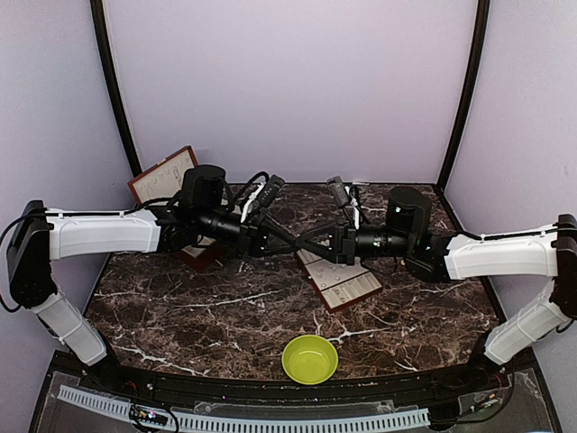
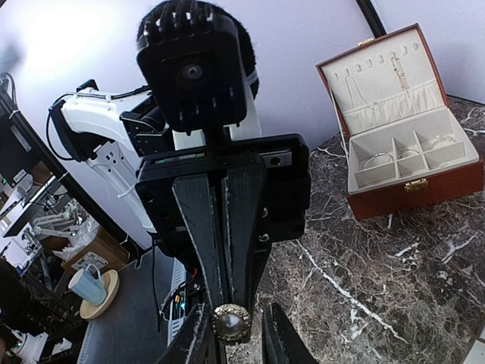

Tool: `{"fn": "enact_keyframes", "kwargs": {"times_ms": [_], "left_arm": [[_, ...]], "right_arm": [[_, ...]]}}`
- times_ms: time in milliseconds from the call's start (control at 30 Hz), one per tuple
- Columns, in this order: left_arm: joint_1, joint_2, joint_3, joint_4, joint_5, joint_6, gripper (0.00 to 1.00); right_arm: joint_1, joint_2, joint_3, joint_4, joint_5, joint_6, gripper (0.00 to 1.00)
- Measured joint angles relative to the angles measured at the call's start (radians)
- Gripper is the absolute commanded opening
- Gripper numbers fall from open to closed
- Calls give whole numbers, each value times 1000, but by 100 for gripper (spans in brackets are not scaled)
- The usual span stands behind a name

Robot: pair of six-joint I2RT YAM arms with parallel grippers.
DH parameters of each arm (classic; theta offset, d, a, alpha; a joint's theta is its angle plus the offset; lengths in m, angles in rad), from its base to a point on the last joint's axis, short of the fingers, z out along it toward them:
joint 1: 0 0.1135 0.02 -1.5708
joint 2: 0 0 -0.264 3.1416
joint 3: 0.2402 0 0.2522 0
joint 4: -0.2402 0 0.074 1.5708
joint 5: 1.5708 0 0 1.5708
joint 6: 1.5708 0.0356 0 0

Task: Organize the mixed jewelry
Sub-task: Pass from the left arm to the right

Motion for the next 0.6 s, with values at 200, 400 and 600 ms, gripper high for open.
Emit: {"fn": "enact_keyframes", "kwargs": {"times_ms": [200,400,600], "left_arm": [[0,0,0,0,-2,0,0],[0,4,0,0,-3,0,0],[0,5,0,0,-10,1,31]], "right_arm": [[0,0,0,0,0,0,17],[0,0,0,-1,1,0,13],[0,-4,-1,-9,22,-2,11]]}}
